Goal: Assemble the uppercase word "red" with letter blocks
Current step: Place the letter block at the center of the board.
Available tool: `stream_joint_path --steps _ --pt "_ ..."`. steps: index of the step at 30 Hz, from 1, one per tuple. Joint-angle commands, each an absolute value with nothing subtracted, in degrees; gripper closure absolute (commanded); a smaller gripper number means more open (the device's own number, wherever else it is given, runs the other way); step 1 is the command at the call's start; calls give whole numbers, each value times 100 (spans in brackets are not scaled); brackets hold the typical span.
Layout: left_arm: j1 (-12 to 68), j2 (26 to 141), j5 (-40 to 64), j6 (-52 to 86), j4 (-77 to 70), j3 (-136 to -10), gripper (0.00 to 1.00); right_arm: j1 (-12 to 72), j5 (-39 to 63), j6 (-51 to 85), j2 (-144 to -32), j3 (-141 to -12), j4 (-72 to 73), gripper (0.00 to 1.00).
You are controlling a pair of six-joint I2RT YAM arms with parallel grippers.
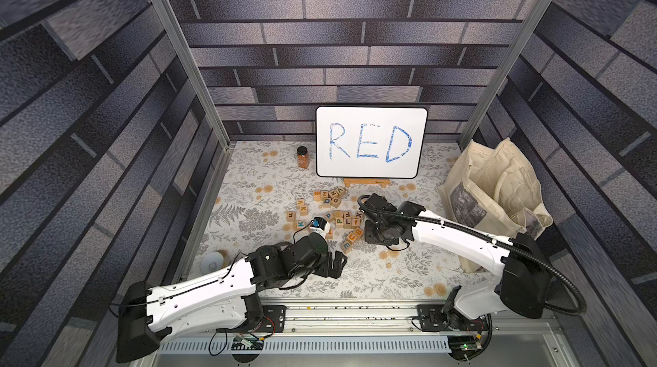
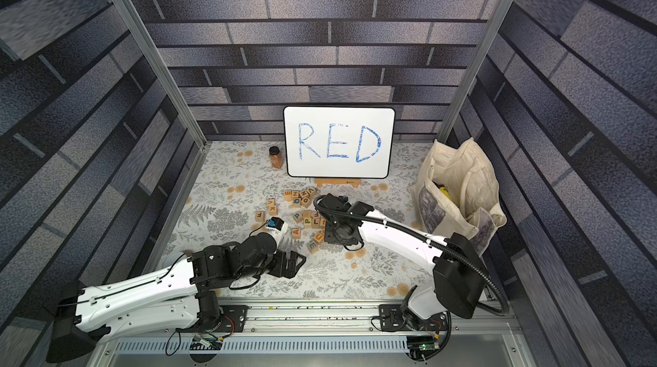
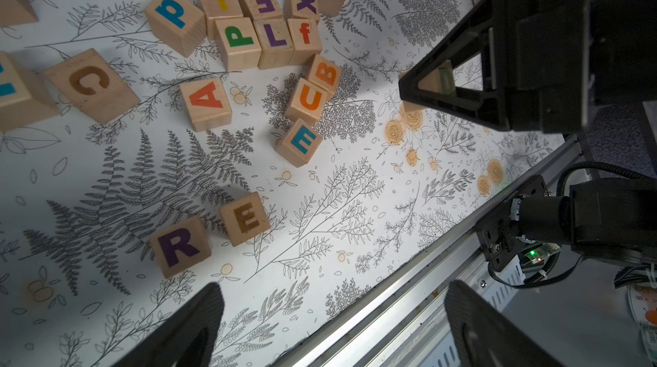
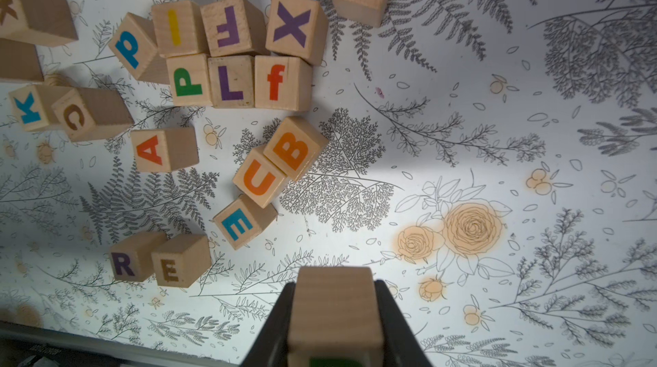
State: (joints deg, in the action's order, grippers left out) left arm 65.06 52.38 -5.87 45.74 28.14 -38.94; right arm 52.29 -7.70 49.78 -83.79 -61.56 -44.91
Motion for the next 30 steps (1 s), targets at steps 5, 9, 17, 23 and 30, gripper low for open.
stream_joint_path --steps 5,9,17,23,30 --pt "6869 4861 -1104 4924 3238 -3699 0 5598 -979 5484 -8231 -5940 -4685 85" --pt "7072 4622 -1297 5070 3425 -3617 0 5797 -1041 5675 -8261 -5941 -4700 85" --pt "7364 4042 -1578 5348 3799 -3424 0 6072 -1106 6024 -8289 -5972 -4699 86" --pt "7462 3706 -1705 5475 4081 -3336 0 6242 -1089 6136 -8471 -6052 -4656 86" --pt "7471 3380 -1800 5545 4426 -3278 0 6489 -986 6162 -8951 -6513 -4553 86"
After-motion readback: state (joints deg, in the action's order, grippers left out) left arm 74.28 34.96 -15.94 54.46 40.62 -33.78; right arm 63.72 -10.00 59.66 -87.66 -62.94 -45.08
